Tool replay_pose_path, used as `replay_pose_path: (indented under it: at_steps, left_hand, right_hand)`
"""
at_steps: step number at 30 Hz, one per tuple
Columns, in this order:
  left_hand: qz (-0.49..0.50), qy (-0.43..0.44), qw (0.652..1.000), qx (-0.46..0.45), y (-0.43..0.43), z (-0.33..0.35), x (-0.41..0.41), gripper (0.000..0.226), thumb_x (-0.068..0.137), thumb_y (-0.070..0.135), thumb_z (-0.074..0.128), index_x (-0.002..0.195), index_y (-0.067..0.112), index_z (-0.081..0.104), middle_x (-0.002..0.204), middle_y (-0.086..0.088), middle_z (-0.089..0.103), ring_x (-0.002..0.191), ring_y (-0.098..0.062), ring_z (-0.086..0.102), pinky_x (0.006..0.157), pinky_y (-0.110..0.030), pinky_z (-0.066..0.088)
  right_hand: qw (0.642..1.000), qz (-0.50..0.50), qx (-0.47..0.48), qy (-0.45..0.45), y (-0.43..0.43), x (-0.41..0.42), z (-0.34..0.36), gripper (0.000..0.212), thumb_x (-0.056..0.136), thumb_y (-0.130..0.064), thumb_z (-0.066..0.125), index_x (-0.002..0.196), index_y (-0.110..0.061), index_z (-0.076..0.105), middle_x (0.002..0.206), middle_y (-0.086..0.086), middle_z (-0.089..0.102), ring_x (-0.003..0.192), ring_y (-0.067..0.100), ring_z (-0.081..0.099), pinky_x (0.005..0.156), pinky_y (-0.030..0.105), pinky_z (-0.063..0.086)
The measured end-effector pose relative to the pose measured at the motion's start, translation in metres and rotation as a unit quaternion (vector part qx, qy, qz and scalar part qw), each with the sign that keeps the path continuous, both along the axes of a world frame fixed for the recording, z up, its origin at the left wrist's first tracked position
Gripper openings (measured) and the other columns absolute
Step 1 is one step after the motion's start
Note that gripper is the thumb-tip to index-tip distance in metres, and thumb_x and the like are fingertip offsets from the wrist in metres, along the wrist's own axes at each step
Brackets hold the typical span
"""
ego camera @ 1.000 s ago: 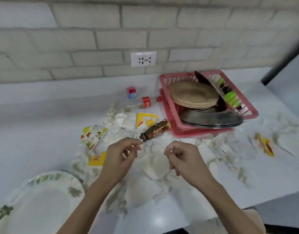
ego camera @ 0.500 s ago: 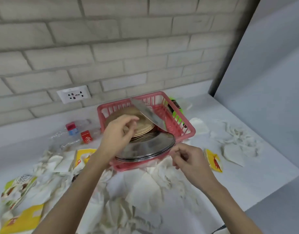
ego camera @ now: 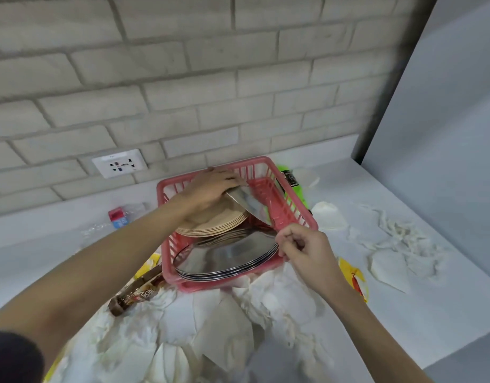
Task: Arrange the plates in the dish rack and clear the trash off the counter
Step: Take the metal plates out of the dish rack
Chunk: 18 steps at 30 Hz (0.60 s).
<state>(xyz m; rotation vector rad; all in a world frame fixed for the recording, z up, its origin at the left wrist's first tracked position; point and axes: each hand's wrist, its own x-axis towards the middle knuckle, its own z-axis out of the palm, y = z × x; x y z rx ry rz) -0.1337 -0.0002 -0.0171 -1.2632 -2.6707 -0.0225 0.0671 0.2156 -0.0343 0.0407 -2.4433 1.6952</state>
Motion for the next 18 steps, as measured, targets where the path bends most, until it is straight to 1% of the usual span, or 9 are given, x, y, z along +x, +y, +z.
replay_pose_path:
  at_steps: [3, 5, 8, 10, 11, 12, 14, 16, 18]
  left_hand:
    - [0.011, 0.021, 0.997, 0.075, -0.009, 0.012, 0.001, 0.042, 0.09, 0.009, 0.06, 0.13, 0.02, 0.065, 0.131, -0.004, 0.065, 0.118, -0.031, 0.061, 0.094, -0.045, 0.051]
    - [0.059, -0.019, 0.987, 0.15, -0.02, 0.026, 0.009, 0.042, 0.093, 0.014, 0.054, 0.133, 0.024, 0.063, 0.131, 0.001, 0.065, 0.119, -0.025, 0.061, 0.095, -0.04, 0.051]
    - [0.104, -0.073, 0.951, 0.282, -0.047, 0.05, 0.032, 0.037, 0.099, 0.018, 0.046, 0.133, 0.02, 0.062, 0.128, 0.003, 0.066, 0.118, -0.013, 0.061, 0.099, -0.021, 0.045]
    - [0.15, -0.082, 0.92, 0.352, -0.068, 0.065, 0.054, 0.03, 0.104, 0.017, 0.048, 0.128, 0.015, 0.065, 0.116, 0.007, 0.068, 0.105, 0.002, 0.061, 0.089, -0.005, 0.04]
    - [0.18, -0.087, 0.903, 0.38, -0.081, 0.069, 0.067, 0.025, 0.103, 0.017, 0.051, 0.122, 0.014, 0.067, 0.105, 0.009, 0.068, 0.092, 0.008, 0.061, 0.08, -0.003, 0.04]
    - [0.206, -0.097, 0.884, 0.408, -0.097, 0.071, 0.079, 0.018, 0.102, 0.018, 0.053, 0.111, 0.016, 0.069, 0.095, 0.011, 0.067, 0.082, 0.011, 0.06, 0.073, -0.006, 0.041]
    - [0.236, -0.129, 0.843, 0.467, -0.13, 0.075, 0.106, 0.012, 0.098, 0.024, 0.058, 0.094, 0.015, 0.066, 0.086, 0.008, 0.067, 0.077, 0.008, 0.059, 0.071, -0.019, 0.045]
    - [0.248, -0.162, 0.796, 0.527, -0.162, 0.076, 0.138, 0.013, 0.097, 0.02, 0.06, 0.099, 0.01, 0.068, 0.09, 0.005, 0.072, 0.085, -0.003, 0.065, 0.076, -0.024, 0.05]
    - [0.261, -0.183, 0.756, 0.571, -0.194, 0.073, 0.172, 0.013, 0.098, 0.009, 0.058, 0.102, 0.017, 0.067, 0.091, 0.012, 0.075, 0.089, -0.002, 0.069, 0.076, -0.018, 0.052]
  right_hand:
    - [1.0, -0.01, -0.014, 0.008, 0.003, -0.013, -0.002, 0.022, 0.091, -0.002, 0.059, 0.079, -0.019, 0.067, 0.067, 0.004, 0.064, 0.069, 0.027, 0.061, 0.069, 0.042, 0.052]
    - [1.0, -0.01, -0.008, 0.014, -0.003, -0.022, -0.001, 0.022, 0.088, -0.001, 0.06, 0.084, -0.022, 0.067, 0.071, -0.001, 0.066, 0.073, 0.022, 0.063, 0.071, 0.036, 0.054]
    - [0.999, -0.025, -0.008, 0.026, -0.018, -0.04, 0.006, 0.024, 0.087, -0.004, 0.063, 0.093, -0.027, 0.065, 0.079, -0.007, 0.068, 0.076, 0.008, 0.062, 0.075, 0.023, 0.05]
    - [0.998, -0.028, -0.04, 0.029, -0.029, -0.055, 0.011, 0.026, 0.089, -0.009, 0.065, 0.1, -0.032, 0.061, 0.086, -0.009, 0.067, 0.08, 0.008, 0.062, 0.078, 0.029, 0.052]
    - [0.998, -0.024, -0.055, 0.027, -0.036, -0.062, 0.012, 0.028, 0.089, -0.012, 0.065, 0.106, -0.034, 0.058, 0.091, -0.009, 0.066, 0.083, 0.011, 0.063, 0.079, 0.036, 0.054]
    - [0.998, -0.02, -0.063, 0.024, -0.045, -0.068, 0.014, 0.032, 0.089, -0.016, 0.065, 0.113, -0.035, 0.054, 0.097, -0.008, 0.064, 0.085, 0.014, 0.063, 0.08, 0.042, 0.055]
    - [0.997, -0.004, -0.073, 0.013, -0.069, -0.075, 0.017, 0.046, 0.09, -0.02, 0.064, 0.129, -0.036, 0.045, 0.109, -0.009, 0.058, 0.088, 0.016, 0.062, 0.084, 0.046, 0.055]
    - [0.996, 0.02, -0.085, 0.0, -0.101, -0.076, 0.019, 0.057, 0.093, -0.02, 0.063, 0.142, -0.03, 0.036, 0.117, -0.01, 0.054, 0.094, 0.014, 0.062, 0.09, 0.043, 0.053]
    - [0.993, 0.057, -0.107, -0.013, -0.14, -0.07, 0.02, 0.059, 0.096, -0.023, 0.06, 0.148, -0.029, 0.032, 0.118, -0.015, 0.055, 0.099, 0.011, 0.063, 0.094, 0.039, 0.052]
